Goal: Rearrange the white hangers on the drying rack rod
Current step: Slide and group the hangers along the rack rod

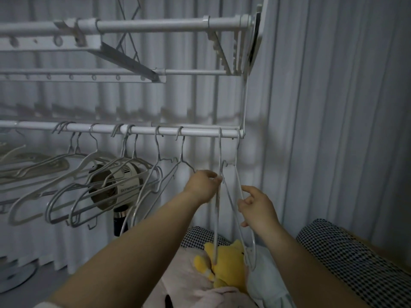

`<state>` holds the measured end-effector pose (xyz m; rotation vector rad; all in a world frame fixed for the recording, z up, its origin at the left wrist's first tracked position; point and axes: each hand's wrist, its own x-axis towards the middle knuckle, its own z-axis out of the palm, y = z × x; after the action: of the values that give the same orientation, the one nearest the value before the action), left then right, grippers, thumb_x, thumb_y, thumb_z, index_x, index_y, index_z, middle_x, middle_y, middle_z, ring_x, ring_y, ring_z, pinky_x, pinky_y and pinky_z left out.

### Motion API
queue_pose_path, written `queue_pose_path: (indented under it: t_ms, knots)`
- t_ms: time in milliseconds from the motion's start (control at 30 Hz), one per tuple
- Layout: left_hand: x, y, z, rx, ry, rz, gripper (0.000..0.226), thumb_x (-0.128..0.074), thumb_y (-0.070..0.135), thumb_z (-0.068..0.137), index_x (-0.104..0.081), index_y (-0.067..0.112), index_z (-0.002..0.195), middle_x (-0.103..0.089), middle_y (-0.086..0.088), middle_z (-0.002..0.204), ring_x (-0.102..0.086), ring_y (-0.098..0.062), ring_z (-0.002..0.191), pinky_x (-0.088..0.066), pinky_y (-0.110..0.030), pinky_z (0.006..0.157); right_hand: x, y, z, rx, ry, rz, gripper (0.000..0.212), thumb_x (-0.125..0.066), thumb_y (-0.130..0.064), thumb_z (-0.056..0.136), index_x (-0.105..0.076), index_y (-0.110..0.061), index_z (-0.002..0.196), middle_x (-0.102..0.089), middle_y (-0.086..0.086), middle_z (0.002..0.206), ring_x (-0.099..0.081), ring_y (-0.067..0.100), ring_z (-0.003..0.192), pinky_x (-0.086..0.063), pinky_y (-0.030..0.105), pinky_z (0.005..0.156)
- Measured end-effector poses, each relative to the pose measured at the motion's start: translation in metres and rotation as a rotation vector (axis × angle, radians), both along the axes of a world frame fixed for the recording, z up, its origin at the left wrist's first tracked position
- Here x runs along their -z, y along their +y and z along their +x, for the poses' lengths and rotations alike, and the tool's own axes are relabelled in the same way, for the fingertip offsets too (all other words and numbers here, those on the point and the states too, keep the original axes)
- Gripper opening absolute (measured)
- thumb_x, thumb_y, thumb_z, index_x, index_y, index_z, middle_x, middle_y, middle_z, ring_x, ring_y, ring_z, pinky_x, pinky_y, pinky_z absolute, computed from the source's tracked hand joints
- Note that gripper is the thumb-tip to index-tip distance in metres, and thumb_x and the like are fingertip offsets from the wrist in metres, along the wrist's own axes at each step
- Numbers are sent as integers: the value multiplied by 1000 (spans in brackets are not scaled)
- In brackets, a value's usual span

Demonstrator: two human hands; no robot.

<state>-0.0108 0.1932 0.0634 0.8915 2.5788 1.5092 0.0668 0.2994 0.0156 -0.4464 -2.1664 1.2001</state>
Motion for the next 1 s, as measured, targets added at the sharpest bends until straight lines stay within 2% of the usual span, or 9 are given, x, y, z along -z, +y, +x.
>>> queue_pose_path:
  t_ms: [67,200,267,333,467,567,667,767,1000]
  knots:
    - [0,-12,-2,-95,253,-96,37,-45,29,93,-56,10,123,-60,-12,124,-55,-25,113,-42,-30,94,0,-2,-1,6,-16,48,42,-46,-10,91,-41,-14,133,-47,-5,67,-48,9,58,-51,31,65]
    - [1,-53,-11,-357,568,-132,37,-51,28,89,-56,11,122,-53,-13,128,-45,-31,119,-36,-34,97,0,-11,-7,37,11,86,48,-46,-23,93,-31,-13,137,-44,-13,74,-44,2,67,-38,22,73]
    - [7,-74,-15,-427,527,-220,45,-51,28,89,-46,11,130,-45,-14,135,-40,-33,123,-35,-38,98,-2,-18,-10,41,6,52,59,-48,-34,91,-24,-13,140,-53,-6,97,-53,12,89,-39,26,79]
    - [16,-89,-19,-417,432,-247,48,-51,25,89,-40,9,132,-42,-16,136,-42,-34,122,-39,-40,94,-3,-25,-14,47,-44,48,72,-52,-42,87,-14,-16,143,-41,6,137,-45,23,121,-39,33,93]
    - [34,-101,-24,-322,200,-172,44,-50,17,88,-39,8,130,-56,-18,123,-55,-34,108,-44,-34,82,0,-40,-23,22,-201,63,85,-57,-33,86,3,-19,145,-22,7,150,-39,27,129,-39,36,98]
    - [43,-100,-28,-273,69,-59,39,-42,11,93,-38,8,132,-62,-19,111,-62,-36,94,-50,-31,62,6,-47,-30,12,-213,17,88,-56,-27,87,10,-20,144,-26,9,149,-46,27,122,-41,32,92]
    - [47,-99,-33,-231,22,76,32,-34,14,97,-46,6,126,-60,-4,72,-57,-20,51,-37,-23,39,11,-49,-34,24,-174,-8,81,-51,-16,89,8,-22,145,-50,9,126,-57,25,99,-46,29,80]
    - [46,-100,-39,-241,80,92,32,-33,16,97,-50,7,123,-56,2,64,-51,-12,44,-33,-22,41,14,-46,-36,43,-103,-42,66,-40,-9,92,-1,-21,145,-50,-1,82,-56,22,75,-54,35,74]
    - [16,-95,-46,-241,222,-11,30,-36,16,96,-58,10,116,-64,3,72,-59,-18,57,-48,-27,58,12,-39,-31,24,-76,-79,63,-48,-17,92,-13,-17,144,-55,-1,74,-55,12,64,-41,14,52]
